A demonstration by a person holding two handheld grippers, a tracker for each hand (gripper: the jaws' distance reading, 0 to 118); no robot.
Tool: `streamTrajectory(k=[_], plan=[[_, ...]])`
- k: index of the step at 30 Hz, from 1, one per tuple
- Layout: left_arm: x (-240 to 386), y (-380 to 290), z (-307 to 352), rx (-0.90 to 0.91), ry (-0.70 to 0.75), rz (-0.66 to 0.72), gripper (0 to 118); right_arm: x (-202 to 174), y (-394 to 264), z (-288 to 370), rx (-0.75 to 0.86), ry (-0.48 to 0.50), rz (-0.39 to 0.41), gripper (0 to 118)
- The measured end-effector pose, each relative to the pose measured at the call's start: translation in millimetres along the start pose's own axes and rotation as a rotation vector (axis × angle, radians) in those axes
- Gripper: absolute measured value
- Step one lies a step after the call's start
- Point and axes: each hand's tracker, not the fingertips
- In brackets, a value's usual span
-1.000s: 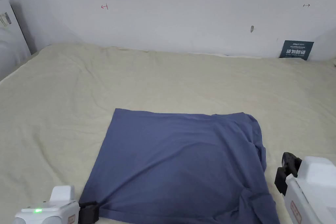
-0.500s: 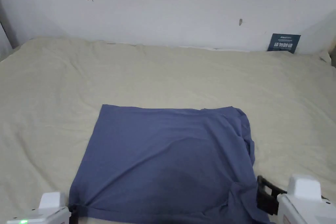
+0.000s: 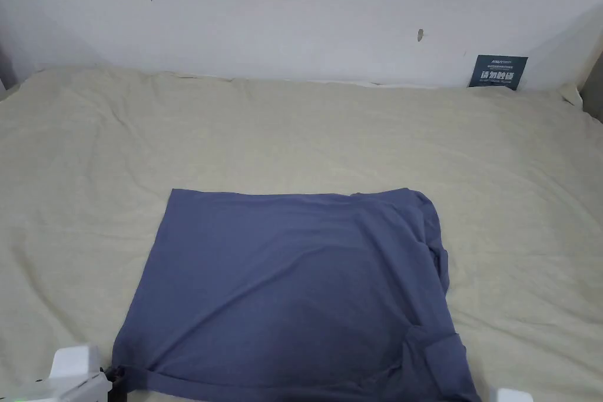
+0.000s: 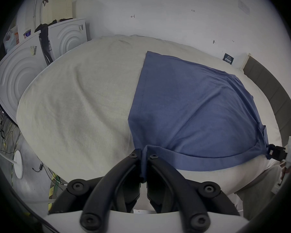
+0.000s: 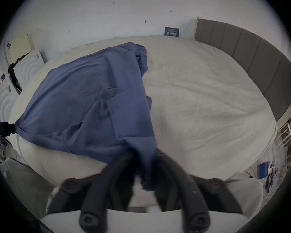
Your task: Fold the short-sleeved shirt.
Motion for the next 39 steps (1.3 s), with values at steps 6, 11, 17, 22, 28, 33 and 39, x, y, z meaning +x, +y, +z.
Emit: streamTrajectory(k=[6, 11, 17, 22, 28, 33, 39], plan=[[-1.4, 22.4, 12.4, 0.004, -0.005, 0.049, 6, -5.1, 28.3, 32.0, 0.109, 0.024, -0.004, 8], [7.0, 69.9, 27.4, 0.091, -0.012, 0.101, 6, -8.6, 87.1, 39.7, 0.218, 0.034, 0.02, 8], [19.1, 129.3, 2.9, 0.127, -0.002, 0.082, 6, -16.1, 153.3, 5.6, 0.242, 0.018, 0.023, 8], [23.6, 162.6, -58.9, 0.064, 0.024, 0.038, 6, -20.2, 187.7, -47.6, 0.158, -0.01, 0.024, 8], [38.5, 169.4, -115.4, -0.069, 0.059, -0.02, 6, -15.1, 202.3, -117.6, 0.008, -0.024, -0.038, 8], [42.4, 162.6, -135.5, -0.131, 0.076, -0.025, 6, -8.7, 194.1, -158.7, -0.097, -0.029, -0.075, 8], [45.7, 171.1, -114.7, -0.111, 0.073, -0.001, 104, -13.1, 197.4, -133.2, -0.036, -0.037, -0.058, 81]])
